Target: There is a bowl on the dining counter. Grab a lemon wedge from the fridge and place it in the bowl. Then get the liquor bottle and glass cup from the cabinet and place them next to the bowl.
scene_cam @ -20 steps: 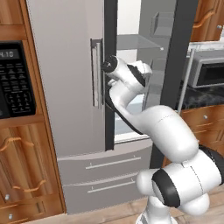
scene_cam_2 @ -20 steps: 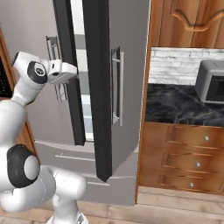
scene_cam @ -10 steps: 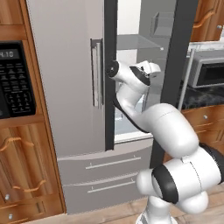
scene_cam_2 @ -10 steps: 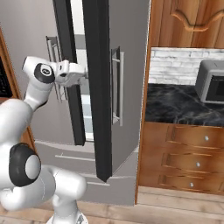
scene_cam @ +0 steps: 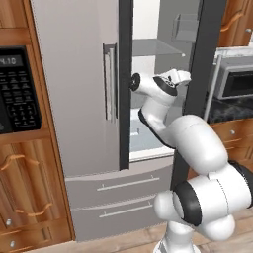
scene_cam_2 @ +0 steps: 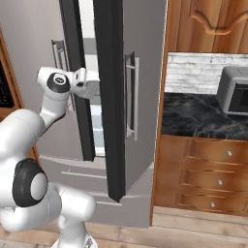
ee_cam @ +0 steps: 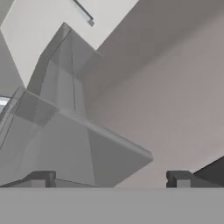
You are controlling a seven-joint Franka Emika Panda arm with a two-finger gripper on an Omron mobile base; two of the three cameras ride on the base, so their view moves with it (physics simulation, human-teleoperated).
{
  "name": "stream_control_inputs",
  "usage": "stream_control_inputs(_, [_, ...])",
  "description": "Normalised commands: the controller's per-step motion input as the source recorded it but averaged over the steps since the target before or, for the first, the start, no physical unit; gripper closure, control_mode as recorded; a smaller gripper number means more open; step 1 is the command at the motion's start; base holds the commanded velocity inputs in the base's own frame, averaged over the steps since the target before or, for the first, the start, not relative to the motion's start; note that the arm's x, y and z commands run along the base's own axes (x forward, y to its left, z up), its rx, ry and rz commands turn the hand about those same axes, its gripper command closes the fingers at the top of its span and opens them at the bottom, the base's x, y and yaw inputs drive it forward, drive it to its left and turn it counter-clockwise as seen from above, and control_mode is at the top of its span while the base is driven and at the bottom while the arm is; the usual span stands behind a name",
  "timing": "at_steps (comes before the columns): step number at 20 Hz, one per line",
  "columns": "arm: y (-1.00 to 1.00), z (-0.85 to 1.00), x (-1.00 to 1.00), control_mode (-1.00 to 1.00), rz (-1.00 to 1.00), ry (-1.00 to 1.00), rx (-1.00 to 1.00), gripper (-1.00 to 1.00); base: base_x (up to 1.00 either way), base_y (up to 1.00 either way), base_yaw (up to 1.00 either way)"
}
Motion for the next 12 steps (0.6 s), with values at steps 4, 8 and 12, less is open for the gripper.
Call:
stream_control_inputs(4, [-1.00,0.00,-0.41,-1.00,-0.12,-0.01,-0.07,-1.00,0.00,0.00,0.00])
stream_control_inputs(8, [-1.00,0.00,-0.60,-1.00,-0.13,0.00,-0.03,-1.00,0.00,0.00,0.00])
stream_control_inputs(12, [-1.00,0.00,-0.66,-1.00,-0.10,-0.01,0.00,-1.00,0.00,0.00,0.00])
